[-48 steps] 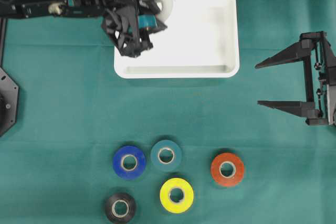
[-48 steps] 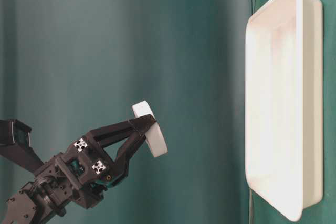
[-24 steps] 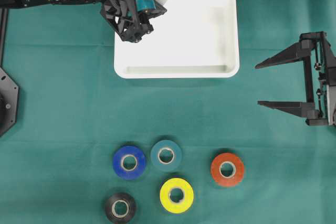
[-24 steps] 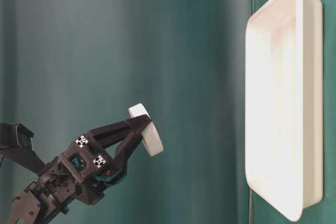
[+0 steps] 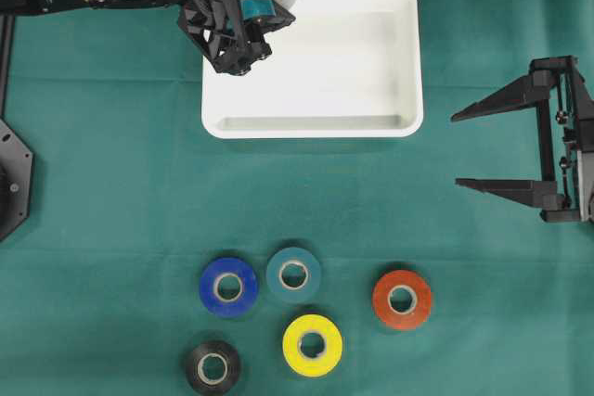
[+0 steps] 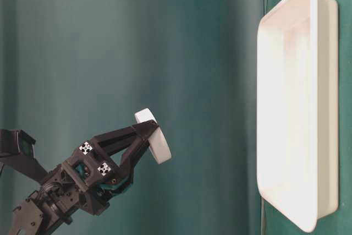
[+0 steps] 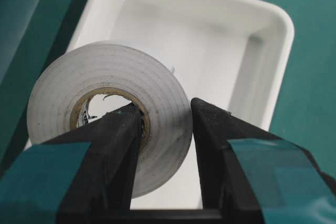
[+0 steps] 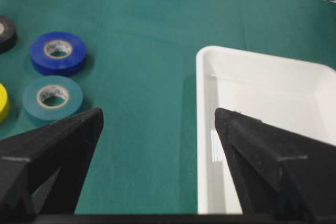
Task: Pick up the tape from a random location and place it into the white case.
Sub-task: 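Carry the white roll over the white tray and lower it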
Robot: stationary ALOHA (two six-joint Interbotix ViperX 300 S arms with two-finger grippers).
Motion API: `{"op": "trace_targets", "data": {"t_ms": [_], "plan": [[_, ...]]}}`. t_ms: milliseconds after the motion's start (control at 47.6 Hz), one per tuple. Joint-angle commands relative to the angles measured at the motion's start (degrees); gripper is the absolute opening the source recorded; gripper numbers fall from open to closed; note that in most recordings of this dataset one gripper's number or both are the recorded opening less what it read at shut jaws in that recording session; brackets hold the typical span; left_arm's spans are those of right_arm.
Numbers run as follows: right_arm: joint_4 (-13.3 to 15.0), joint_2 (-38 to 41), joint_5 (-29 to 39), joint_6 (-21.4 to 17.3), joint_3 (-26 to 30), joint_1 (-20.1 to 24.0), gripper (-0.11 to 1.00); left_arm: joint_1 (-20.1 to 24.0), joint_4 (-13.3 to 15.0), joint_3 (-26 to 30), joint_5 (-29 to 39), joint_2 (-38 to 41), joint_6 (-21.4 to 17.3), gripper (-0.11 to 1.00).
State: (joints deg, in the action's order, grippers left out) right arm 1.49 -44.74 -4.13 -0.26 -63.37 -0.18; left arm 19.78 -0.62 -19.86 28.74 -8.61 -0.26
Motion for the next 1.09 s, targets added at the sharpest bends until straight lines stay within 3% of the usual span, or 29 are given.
{"op": "trace_targets", "data": {"t_ms": [0, 672, 1072], "plan": [[0.09, 0.26, -0.18, 0.09, 0.88, -0.09, 0.90, 0.00, 0.00, 0.70, -0.53, -0.97, 0.09, 0.25], [0.09, 0.18, -0.18, 0.09, 0.88, -0.09, 0.90, -0.53, 0.09, 0.35, -0.53, -0.53, 0.18, 0.25], [0.09, 0.18, -0.18, 0.09, 0.79, -0.09, 0.90, -0.70, 0.18, -0.26, -4.22, 7.82, 0.35, 0.25]]}}
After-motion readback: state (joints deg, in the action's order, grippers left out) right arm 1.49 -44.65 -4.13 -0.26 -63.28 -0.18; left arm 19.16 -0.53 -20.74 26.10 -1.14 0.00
